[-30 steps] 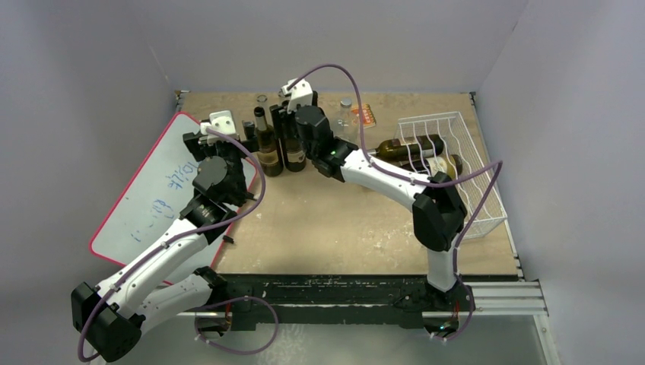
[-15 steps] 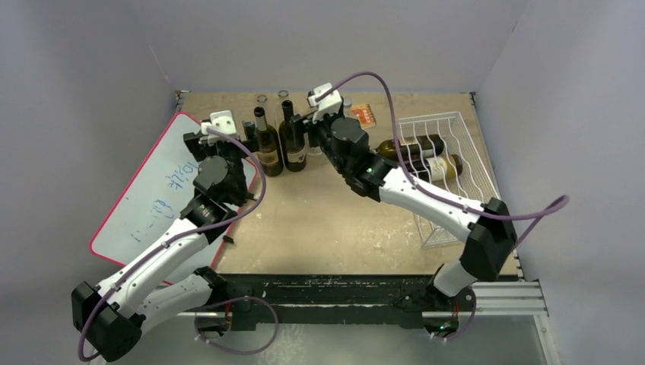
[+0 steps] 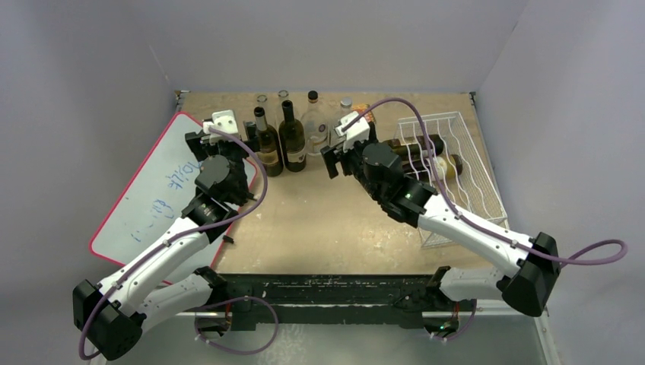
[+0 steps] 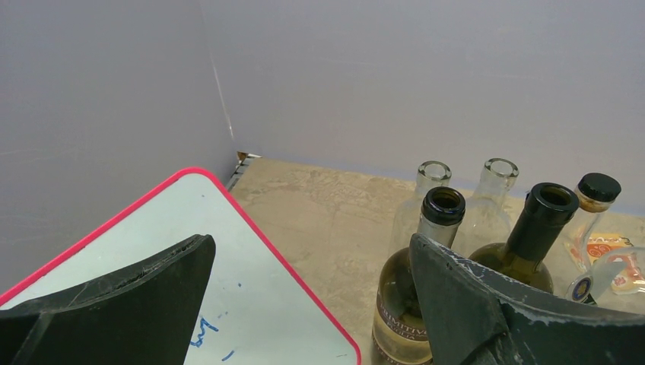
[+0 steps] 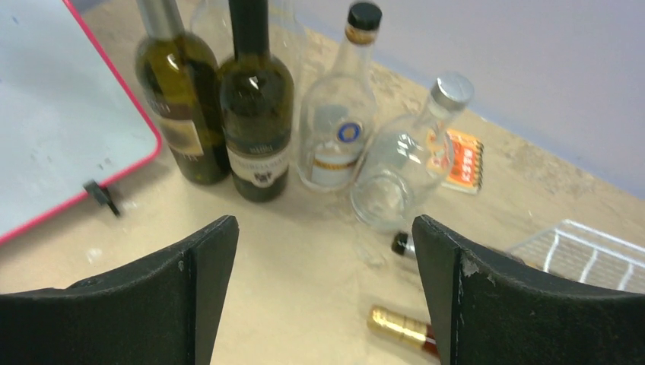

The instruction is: Take the wine bottle off the wine rack

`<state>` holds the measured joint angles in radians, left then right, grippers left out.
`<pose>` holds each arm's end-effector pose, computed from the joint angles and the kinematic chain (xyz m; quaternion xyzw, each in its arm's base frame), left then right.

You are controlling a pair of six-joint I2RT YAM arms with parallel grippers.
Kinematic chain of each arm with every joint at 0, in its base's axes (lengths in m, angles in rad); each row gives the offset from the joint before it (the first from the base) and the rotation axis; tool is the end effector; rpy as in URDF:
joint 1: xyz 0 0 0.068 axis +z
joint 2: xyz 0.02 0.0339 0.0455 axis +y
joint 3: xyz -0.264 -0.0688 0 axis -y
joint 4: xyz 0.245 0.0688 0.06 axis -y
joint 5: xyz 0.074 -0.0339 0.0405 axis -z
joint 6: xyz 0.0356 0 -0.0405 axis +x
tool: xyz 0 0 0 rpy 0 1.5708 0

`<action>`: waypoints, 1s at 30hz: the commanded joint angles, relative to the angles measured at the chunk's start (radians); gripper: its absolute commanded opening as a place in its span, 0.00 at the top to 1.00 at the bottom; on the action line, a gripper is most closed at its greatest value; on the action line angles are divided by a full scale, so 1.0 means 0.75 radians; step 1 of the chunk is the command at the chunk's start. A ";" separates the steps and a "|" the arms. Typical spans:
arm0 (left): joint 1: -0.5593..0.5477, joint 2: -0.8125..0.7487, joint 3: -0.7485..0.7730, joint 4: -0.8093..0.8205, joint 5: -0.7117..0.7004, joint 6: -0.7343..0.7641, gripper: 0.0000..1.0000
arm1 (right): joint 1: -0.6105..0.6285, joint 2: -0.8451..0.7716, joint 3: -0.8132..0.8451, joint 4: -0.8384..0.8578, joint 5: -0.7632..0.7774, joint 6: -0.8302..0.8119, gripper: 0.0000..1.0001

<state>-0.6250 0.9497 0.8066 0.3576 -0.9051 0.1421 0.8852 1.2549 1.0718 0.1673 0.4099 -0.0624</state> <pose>0.1877 -0.1009 0.3731 -0.1046 0.6506 0.0989 0.7456 0.1987 0.2205 0.3771 -0.1913 0.6860 0.1417 0.6875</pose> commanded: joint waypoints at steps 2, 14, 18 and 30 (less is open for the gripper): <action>-0.005 -0.011 0.043 0.033 0.008 -0.011 0.00 | 0.005 -0.090 -0.048 -0.213 0.088 -0.094 0.08; -0.005 -0.007 0.044 0.021 0.019 -0.031 0.00 | 0.006 0.078 -0.072 -0.524 0.255 -0.372 0.00; -0.006 -0.008 0.045 0.020 0.019 -0.034 0.00 | 0.006 0.208 -0.107 -0.529 0.370 -0.473 0.00; -0.006 -0.015 0.045 0.026 0.012 -0.029 0.00 | 0.006 0.430 -0.406 -0.070 0.544 -0.779 0.00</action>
<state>-0.6250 0.9497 0.8070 0.3515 -0.9012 0.1326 0.8852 1.5677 0.8204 -0.0788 0.7349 -0.5362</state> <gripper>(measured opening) 0.998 0.997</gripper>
